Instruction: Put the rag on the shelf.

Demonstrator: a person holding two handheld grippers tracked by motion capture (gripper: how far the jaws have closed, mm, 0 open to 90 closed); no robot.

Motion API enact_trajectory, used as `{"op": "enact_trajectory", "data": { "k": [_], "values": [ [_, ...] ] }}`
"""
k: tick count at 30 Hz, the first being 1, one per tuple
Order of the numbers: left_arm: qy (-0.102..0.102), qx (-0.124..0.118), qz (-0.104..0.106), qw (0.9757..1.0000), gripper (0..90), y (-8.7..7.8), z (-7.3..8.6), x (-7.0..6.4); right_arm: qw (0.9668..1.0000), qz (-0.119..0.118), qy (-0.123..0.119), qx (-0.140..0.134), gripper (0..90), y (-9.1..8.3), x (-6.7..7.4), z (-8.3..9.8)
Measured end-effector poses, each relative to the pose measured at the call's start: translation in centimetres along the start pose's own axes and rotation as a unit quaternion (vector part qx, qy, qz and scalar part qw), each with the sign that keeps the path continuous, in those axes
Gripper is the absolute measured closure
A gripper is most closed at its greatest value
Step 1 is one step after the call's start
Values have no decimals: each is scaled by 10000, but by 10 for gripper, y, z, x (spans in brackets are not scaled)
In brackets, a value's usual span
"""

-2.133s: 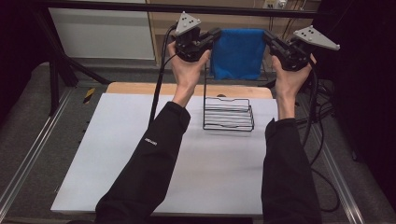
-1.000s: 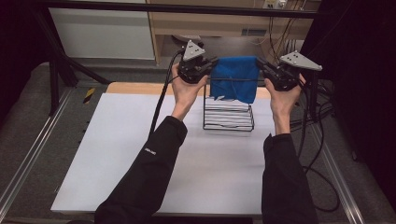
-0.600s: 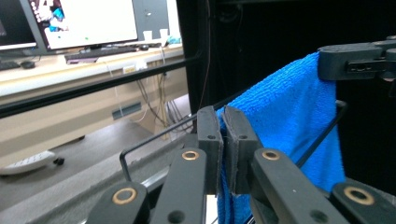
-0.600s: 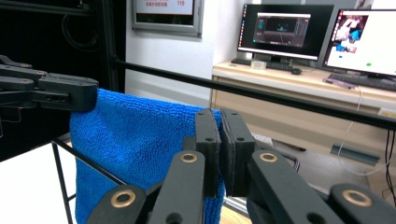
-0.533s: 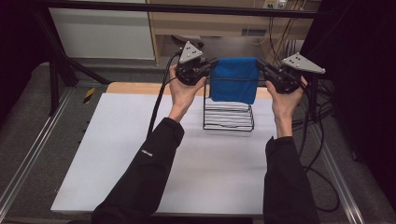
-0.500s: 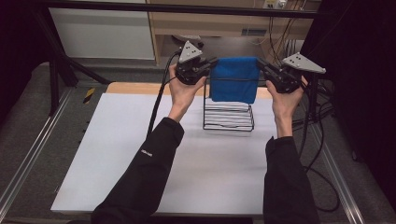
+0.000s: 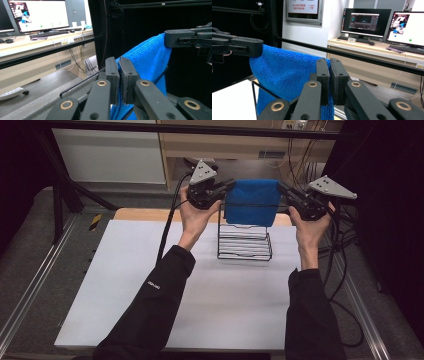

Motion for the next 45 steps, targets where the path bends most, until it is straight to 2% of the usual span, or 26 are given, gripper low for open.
{"op": "enact_trajectory", "data": {
  "k": [4,13,20,23,27,33,38,42,45],
  "values": [
    [106,107,-3,9999,859,-2,0,-3,9999,-45,54,112,864,-3,2,-1],
    [139,311,39,9994,856,-4,5,-7,9991,-175,116,358,860,-8,3,3],
    [221,394,68,9990,854,-6,11,-7,9985,-217,14,498,859,-8,5,7],
    [277,461,147,9984,850,-8,14,-8,9980,-296,20,565,855,-10,6,9],
    [331,616,204,9973,840,-11,17,-11,9964,-403,209,721,853,-13,7,12],
    [358,838,281,9954,827,-15,26,-15,9932,-550,307,982,852,-17,11,18],
    [351,990,375,9938,802,-16,34,-17,9909,-617,390,1127,851,-19,11,25],
    [371,1091,411,9925,733,-19,37,-18,9899,-629,398,1208,852,-19,11,30],
    [287,1038,389,9934,682,-23,32,-14,9900,-633,364,1210,853,-17,12,32]
  ]
}}
Point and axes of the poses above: each handheld gripper's, and its own axes: y roughly forward along the jaws, z roughly out of its underside, x roughly to its left, the point moved 1 cm from there along y, roughly forward along the jaws, and after that the axes turned 15 degrees about -z, right-handed, at the moved point
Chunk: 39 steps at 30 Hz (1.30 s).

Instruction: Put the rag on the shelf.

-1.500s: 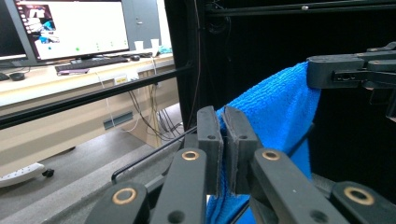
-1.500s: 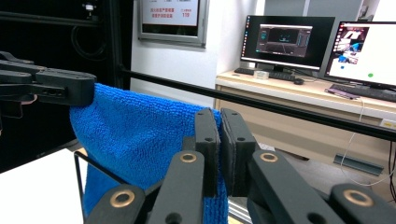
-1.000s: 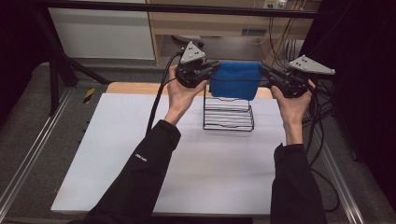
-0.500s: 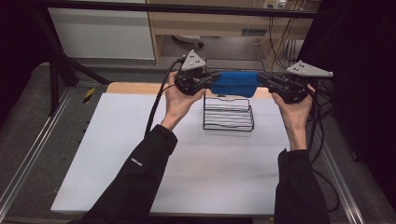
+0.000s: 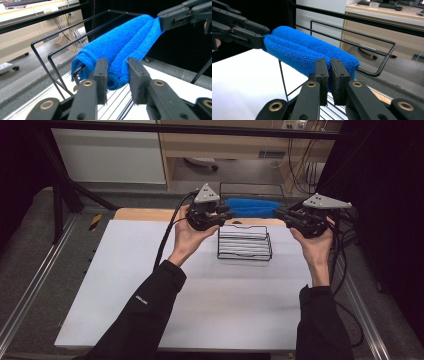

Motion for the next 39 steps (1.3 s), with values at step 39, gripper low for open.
{"op": "enact_trajectory", "data": {
  "k": [39],
  "values": [
    [168,828,-30,9964,898,23,17,-9,9978,-257,490,378,900,16,8,9]
  ]
}}
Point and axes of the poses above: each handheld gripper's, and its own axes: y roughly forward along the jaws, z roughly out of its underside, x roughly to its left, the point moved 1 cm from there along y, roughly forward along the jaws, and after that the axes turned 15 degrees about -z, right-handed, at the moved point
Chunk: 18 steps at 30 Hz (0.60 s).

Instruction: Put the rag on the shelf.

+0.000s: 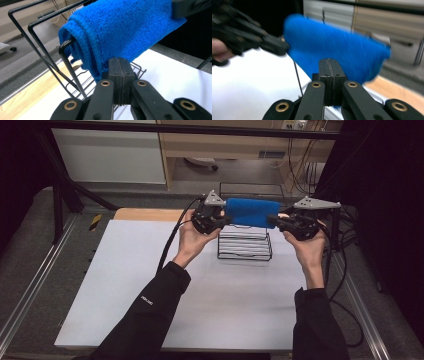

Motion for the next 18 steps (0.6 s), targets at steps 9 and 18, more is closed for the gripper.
{"op": "enact_trajectory", "data": {
  "k": [9,18],
  "values": [
    [-65,-42,-10,10000,896,4,3,2,9993,360,34,-91,892,2,-15,19],
    [-7,-66,49,10000,762,-19,9,7,9989,233,-251,-328,752,-11,5,9]
  ]
}}
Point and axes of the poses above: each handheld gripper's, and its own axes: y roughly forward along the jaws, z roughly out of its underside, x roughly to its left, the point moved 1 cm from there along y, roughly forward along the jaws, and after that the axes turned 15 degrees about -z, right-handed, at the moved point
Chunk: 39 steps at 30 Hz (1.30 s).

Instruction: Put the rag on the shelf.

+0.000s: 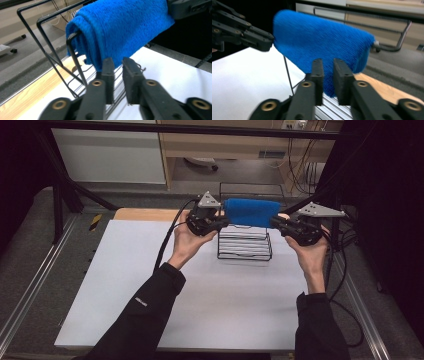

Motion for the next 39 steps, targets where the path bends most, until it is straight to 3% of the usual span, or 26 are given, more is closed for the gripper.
{"op": "enact_trajectory", "data": {
  "k": [8,13,16,20,25,28,39],
  "values": [
    [70,180,-89,9998,504,-29,27,8,9998,-13,140,-131,442,-10,20,-3],
    [15,377,-136,9992,331,-43,53,18,9995,-42,281,-118,273,-13,29,2],
    [-137,440,-136,9988,259,-51,71,26,9996,0,277,-18,174,-11,33,9],
    [-285,461,-277,9981,157,-63,96,36,9994,-4,332,-31,104,-8,38,21],
    [-442,550,-537,9961,73,-78,128,47,9992,-57,349,208,35,0,45,39],
    [-483,560,-745,9945,67,-89,148,51,9988,-116,339,327,18,5,50,51],
    [-846,744,-947,9891,69,-119,223,62,9946,-435,549,770,7,17,57,110]
  ]
}}
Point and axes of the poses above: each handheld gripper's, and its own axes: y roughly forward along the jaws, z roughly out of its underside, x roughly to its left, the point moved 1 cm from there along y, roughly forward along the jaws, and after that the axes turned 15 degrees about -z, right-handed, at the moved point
